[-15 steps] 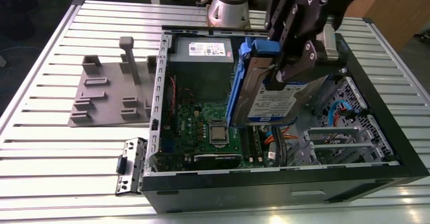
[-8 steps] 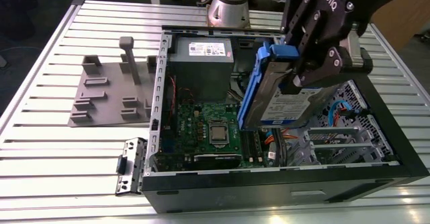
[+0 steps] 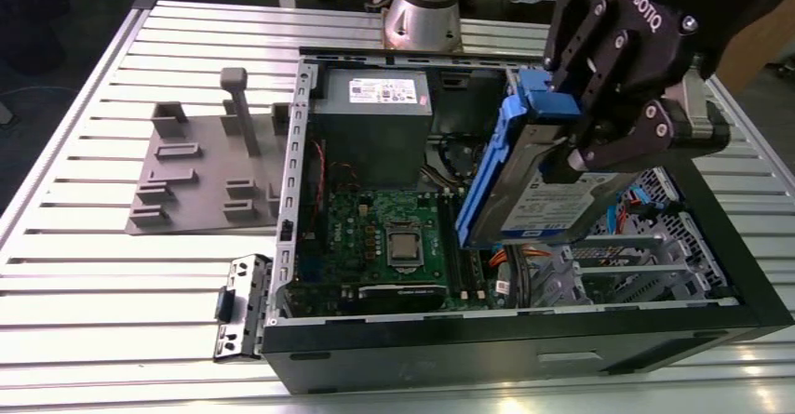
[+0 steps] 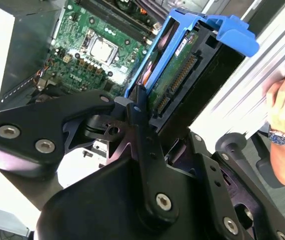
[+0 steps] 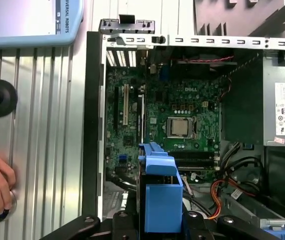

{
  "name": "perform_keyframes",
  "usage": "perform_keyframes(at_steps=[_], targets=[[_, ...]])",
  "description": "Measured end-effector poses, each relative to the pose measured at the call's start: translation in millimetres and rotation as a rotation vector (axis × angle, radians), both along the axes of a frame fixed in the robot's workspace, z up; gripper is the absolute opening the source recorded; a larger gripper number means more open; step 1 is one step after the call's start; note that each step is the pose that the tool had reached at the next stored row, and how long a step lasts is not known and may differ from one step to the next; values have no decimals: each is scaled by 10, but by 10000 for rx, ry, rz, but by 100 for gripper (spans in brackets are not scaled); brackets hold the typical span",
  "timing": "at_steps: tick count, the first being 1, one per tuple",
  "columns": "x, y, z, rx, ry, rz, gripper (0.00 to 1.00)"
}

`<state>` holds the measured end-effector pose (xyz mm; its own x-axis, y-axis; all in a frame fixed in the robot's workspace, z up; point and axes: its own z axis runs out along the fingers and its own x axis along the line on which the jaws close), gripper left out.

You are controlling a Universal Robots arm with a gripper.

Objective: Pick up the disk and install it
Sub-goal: 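Pick up the disk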

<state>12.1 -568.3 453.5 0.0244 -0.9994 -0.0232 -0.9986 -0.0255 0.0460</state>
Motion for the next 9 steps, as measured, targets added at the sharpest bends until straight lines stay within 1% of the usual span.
perform_keyframes(at_steps=[9], targets=[[191, -68, -1, 0, 21, -7, 36]])
